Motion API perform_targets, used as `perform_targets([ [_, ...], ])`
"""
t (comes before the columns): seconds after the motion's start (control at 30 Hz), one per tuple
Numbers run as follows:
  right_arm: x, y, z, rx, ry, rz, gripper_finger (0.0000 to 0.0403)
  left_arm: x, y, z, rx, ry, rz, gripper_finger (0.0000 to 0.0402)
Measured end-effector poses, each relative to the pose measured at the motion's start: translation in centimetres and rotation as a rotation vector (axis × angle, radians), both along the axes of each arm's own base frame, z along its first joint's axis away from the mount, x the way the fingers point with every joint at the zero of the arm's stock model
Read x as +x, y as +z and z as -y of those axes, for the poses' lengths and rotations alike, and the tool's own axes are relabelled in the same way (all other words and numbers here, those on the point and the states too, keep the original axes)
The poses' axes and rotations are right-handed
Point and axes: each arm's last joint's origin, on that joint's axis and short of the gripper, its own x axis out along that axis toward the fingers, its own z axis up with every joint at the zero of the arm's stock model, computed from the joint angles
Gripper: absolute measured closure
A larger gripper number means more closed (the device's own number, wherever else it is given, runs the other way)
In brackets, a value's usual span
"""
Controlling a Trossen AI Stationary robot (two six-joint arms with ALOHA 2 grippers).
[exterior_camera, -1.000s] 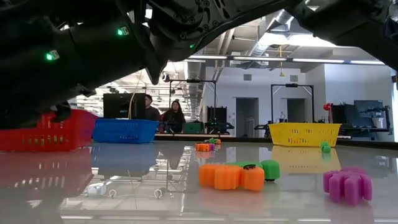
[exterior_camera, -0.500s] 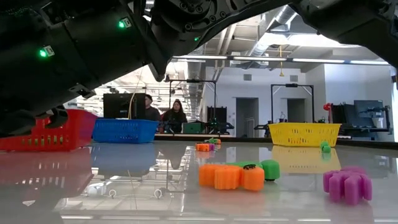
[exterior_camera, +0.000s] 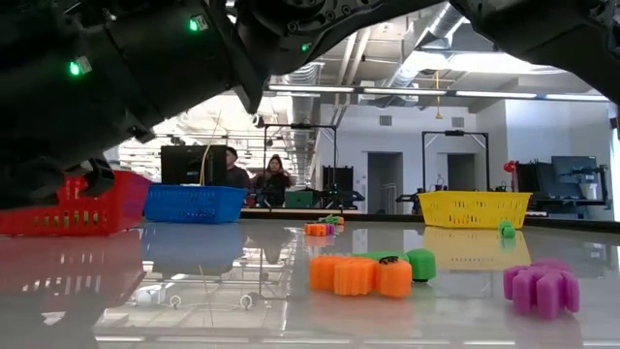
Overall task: Sort Halloween decoration
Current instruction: Put the green skeleton toy into the red bin
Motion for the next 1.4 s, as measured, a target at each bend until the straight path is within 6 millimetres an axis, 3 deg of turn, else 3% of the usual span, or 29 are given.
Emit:
perform_targets([
  [0.13, 0.2, 0.8, 0.2, 0.018, -0.007, 0.023, 0.0179, 0.0, 0.0, 0.0, 0.0, -0.001, 0.0, 0.0175],
  [0.57, 0.1, 0.7, 0.2, -0.001, -0.008, 0.022, 0.0179, 0.0, 0.0, 0.0, 0.001, 0.0, 0.0, 0.0175],
  [1.0, -0.3, -1.8, 0.0, 0.022, -0.055, -0.004, 0.0181, 0.0, 0.0, -0.1, 0.005, 0.024, 0.002, 0.0175],
  [1.17, -0.5, -2.3, 0.3, 0.001, -0.059, -0.074, 0.0204, 0.0, 0.0, -0.1, 0.005, 0.024, 0.002, 0.0175],
  [1.4, -0.5, -2.4, 0.4, -0.02, -0.037, -0.078, 0.0276, 0.0, 0.0, -0.1, 0.008, 0.023, 0.002, 0.0175],
])
